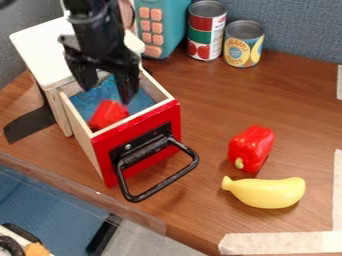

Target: Put the red thing inside the drawer

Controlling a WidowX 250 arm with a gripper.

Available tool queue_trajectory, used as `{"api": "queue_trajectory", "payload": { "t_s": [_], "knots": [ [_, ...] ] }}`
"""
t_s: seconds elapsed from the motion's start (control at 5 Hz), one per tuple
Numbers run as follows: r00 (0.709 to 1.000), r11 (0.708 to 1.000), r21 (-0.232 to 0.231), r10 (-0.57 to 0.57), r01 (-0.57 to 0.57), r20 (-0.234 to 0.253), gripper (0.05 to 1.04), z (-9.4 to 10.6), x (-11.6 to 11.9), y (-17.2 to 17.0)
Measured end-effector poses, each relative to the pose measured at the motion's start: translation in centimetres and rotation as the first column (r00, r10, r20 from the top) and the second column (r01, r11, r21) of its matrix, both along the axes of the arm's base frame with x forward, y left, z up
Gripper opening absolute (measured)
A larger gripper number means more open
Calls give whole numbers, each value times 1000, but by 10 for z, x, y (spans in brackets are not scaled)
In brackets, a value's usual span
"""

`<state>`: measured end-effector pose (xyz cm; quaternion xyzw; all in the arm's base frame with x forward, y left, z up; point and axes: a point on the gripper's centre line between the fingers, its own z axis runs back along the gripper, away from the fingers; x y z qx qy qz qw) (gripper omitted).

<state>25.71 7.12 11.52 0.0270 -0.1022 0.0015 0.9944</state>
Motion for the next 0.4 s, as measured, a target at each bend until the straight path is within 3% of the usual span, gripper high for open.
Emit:
{"api": "queue_trajectory", "payload": {
  "t_s": [0.4],
  "knots": [
    [993,994,32,-107,109,-50,1007,25,-14,-26]
  ]
}}
